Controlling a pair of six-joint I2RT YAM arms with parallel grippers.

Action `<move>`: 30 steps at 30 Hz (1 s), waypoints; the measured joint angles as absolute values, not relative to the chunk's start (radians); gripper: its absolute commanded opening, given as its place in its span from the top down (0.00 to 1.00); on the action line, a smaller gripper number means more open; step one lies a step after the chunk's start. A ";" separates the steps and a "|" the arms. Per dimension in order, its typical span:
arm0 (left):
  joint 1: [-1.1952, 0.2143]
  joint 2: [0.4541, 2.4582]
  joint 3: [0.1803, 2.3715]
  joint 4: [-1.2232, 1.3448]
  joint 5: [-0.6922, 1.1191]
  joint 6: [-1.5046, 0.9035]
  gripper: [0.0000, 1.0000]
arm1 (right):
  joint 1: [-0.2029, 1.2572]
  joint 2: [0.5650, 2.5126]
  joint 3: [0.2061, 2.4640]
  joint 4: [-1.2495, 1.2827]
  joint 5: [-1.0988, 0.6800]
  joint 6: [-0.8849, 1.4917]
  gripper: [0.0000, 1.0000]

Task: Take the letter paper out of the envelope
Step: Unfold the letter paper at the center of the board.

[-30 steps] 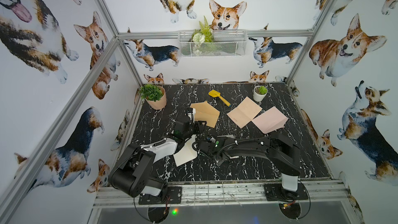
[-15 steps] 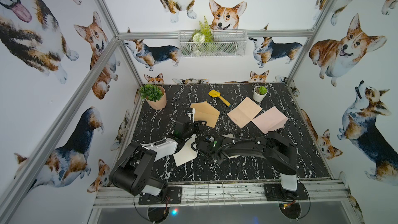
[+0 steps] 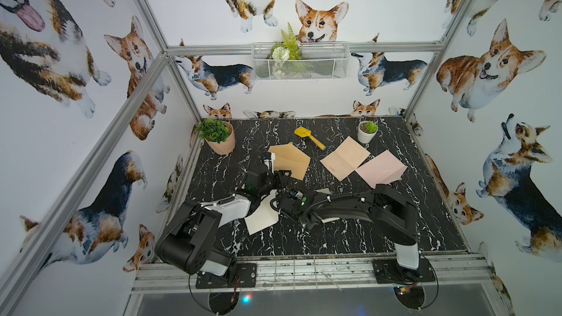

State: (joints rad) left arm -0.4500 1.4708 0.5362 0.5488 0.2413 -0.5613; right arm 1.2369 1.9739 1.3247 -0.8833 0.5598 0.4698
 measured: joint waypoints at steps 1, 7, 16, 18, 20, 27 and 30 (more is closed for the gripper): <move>-0.450 1.471 0.536 0.548 0.241 -0.561 0.46 | 1.237 1.974 1.325 -0.888 0.570 0.470 0.28; -0.447 1.475 0.536 0.550 0.252 -0.569 0.46 | 1.237 1.974 1.328 -0.926 0.627 0.470 0.30; -0.443 1.479 0.533 0.558 0.257 -0.573 0.46 | 1.237 1.985 1.322 -0.970 0.726 0.469 0.44; -0.443 1.479 0.531 0.562 0.257 -0.573 0.46 | 1.237 1.985 1.314 -0.971 0.746 0.469 0.50; -0.443 1.479 0.530 0.564 0.257 -0.573 0.46 | 1.237 1.985 1.302 -0.971 0.764 0.469 0.55; -0.443 1.477 0.529 0.570 0.257 -0.572 0.46 | 1.237 1.980 1.242 -0.913 0.841 0.466 0.72; -0.443 1.477 0.529 0.571 0.257 -0.572 0.46 | 1.237 1.978 1.221 -0.883 0.873 0.466 0.76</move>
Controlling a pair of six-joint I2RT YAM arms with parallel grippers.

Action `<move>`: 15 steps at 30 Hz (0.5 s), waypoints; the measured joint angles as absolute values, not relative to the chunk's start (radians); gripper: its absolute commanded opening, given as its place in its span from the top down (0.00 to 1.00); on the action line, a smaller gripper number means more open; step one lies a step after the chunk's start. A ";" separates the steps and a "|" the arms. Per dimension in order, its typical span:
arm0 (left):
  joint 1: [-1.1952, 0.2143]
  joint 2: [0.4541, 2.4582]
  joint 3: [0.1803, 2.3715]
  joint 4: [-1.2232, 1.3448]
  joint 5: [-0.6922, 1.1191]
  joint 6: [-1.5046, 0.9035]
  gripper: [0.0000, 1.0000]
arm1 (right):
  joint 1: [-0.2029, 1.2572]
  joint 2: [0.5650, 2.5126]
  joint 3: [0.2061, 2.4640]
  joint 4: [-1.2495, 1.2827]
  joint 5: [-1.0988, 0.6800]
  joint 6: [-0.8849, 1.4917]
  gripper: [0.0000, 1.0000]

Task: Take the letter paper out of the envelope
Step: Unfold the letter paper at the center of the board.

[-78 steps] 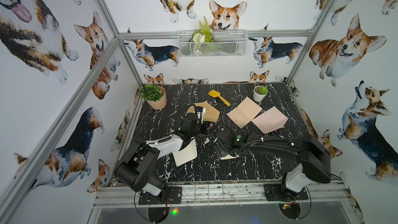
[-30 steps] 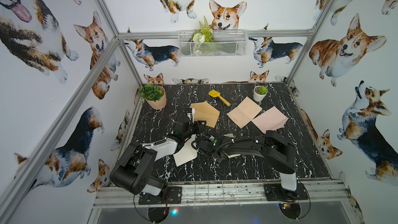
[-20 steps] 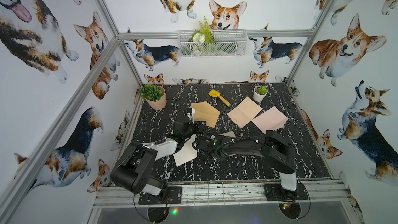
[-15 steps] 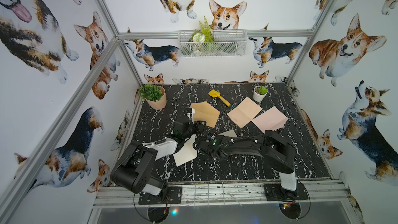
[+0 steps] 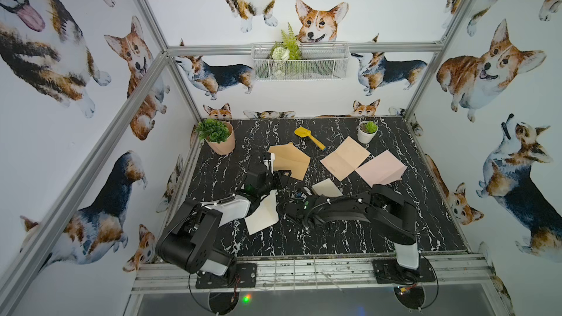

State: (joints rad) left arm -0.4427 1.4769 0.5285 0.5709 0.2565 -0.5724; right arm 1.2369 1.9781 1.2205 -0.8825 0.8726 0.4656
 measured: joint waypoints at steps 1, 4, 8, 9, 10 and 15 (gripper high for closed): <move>-0.443 1.477 0.529 0.571 0.257 -0.572 0.46 | 1.237 1.977 1.214 -0.871 0.881 0.466 0.77; -0.443 1.477 0.528 0.571 0.257 -0.572 0.46 | 1.235 1.974 1.195 -0.845 0.897 0.448 0.82; -0.442 1.477 0.525 0.572 0.257 -0.572 0.46 | 1.225 1.974 1.178 -0.812 0.914 0.442 0.90; -0.442 1.476 0.524 0.572 0.257 -0.572 0.46 | 1.222 1.972 1.174 -0.809 0.916 0.443 0.92; -0.442 1.476 0.523 0.574 0.257 -0.572 0.46 | 1.218 1.969 1.169 -0.805 0.918 0.443 0.95; -0.440 1.476 0.523 0.579 0.257 -0.572 0.47 | 1.195 1.931 1.142 -0.782 0.918 0.438 1.00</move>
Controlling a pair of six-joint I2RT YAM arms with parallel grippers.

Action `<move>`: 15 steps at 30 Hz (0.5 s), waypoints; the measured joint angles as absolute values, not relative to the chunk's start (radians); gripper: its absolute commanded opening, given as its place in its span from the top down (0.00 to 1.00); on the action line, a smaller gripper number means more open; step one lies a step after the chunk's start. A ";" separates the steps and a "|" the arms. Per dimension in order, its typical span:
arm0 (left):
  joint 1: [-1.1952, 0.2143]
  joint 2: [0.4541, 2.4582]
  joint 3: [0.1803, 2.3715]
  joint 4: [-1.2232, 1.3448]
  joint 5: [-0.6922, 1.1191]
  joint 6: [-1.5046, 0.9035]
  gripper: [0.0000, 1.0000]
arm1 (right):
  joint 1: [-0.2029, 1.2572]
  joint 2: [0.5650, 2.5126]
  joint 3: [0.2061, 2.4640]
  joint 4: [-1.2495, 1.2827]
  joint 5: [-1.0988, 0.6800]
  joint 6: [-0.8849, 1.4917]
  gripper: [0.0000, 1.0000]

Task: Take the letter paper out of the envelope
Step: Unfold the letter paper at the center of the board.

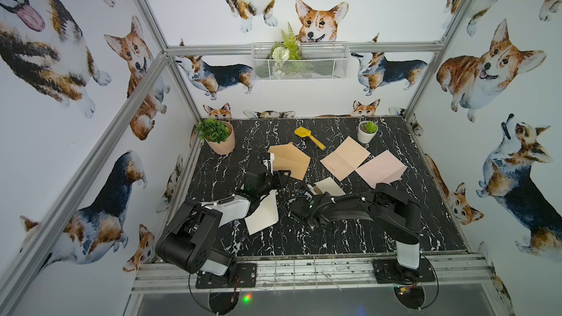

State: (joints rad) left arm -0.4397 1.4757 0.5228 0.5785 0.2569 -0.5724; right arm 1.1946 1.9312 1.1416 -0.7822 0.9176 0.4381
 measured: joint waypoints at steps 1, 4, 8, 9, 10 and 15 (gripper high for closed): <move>-0.440 1.476 0.523 0.579 0.259 -0.572 0.47 | 1.188 1.921 1.135 -0.775 0.917 0.430 1.00; -0.440 1.474 0.523 0.578 0.270 -0.570 0.50 | 1.168 1.885 1.116 -0.759 0.906 0.421 1.00; -0.440 1.469 0.528 0.578 0.291 -0.556 0.56 | 1.139 1.820 1.097 -0.734 0.864 0.416 1.00; -0.440 1.469 0.530 0.578 0.295 -0.556 0.57 | 1.129 1.796 1.090 -0.725 0.841 0.412 1.00; -0.440 1.468 0.532 0.578 0.302 -0.552 0.58 | 1.119 1.773 1.086 -0.720 0.820 0.404 1.00; -0.452 1.457 0.536 0.577 0.316 -0.533 0.62 | 1.061 1.654 1.080 -0.702 0.672 0.390 1.00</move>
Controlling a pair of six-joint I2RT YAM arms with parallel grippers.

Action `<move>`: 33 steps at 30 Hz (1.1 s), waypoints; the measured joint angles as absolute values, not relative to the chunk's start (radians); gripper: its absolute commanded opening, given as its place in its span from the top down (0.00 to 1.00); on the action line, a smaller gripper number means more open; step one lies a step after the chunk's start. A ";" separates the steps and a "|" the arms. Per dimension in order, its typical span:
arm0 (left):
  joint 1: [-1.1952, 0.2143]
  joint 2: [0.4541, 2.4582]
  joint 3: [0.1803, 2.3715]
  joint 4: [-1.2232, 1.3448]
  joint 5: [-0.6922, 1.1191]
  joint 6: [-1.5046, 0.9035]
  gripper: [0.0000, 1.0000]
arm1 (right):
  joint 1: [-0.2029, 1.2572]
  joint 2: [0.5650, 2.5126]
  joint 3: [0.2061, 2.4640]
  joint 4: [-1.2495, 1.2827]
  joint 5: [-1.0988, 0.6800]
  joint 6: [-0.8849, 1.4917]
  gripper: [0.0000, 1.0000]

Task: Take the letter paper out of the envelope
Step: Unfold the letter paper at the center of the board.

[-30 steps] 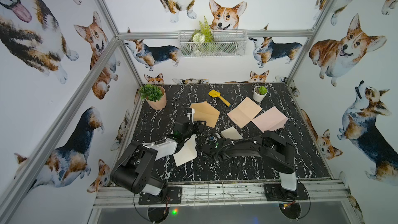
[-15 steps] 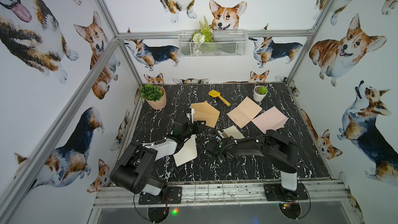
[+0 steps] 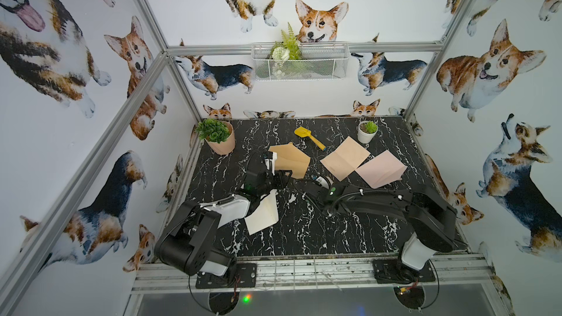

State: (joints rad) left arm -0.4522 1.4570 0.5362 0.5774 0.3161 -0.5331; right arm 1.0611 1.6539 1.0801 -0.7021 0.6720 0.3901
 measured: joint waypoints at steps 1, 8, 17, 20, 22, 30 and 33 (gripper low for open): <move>-0.456 1.454 0.538 0.577 0.318 -0.530 0.62 | 1.050 1.635 1.080 -0.699 0.650 0.390 1.00; -0.531 1.441 0.561 0.577 0.340 -0.474 0.68 | 0.918 1.483 1.037 -0.661 0.390 0.390 1.00; -0.667 1.501 0.642 0.569 0.400 -0.374 0.75 | 0.762 1.361 0.925 -0.565 0.113 0.422 1.00; -0.695 1.546 0.669 0.569 0.421 -0.363 0.76 | 0.714 1.330 0.881 -0.519 0.036 0.448 1.00; -0.712 1.574 0.686 0.565 0.440 -0.358 0.76 | 0.685 1.316 0.859 -0.491 -0.012 0.456 1.00; -0.746 1.633 0.727 0.541 0.473 -0.351 0.77 | 0.570 1.288 0.781 -0.364 -0.191 0.513 1.00; -0.751 1.645 0.735 0.535 0.476 -0.350 0.78 | 0.512 1.282 0.736 -0.298 -0.273 0.548 1.00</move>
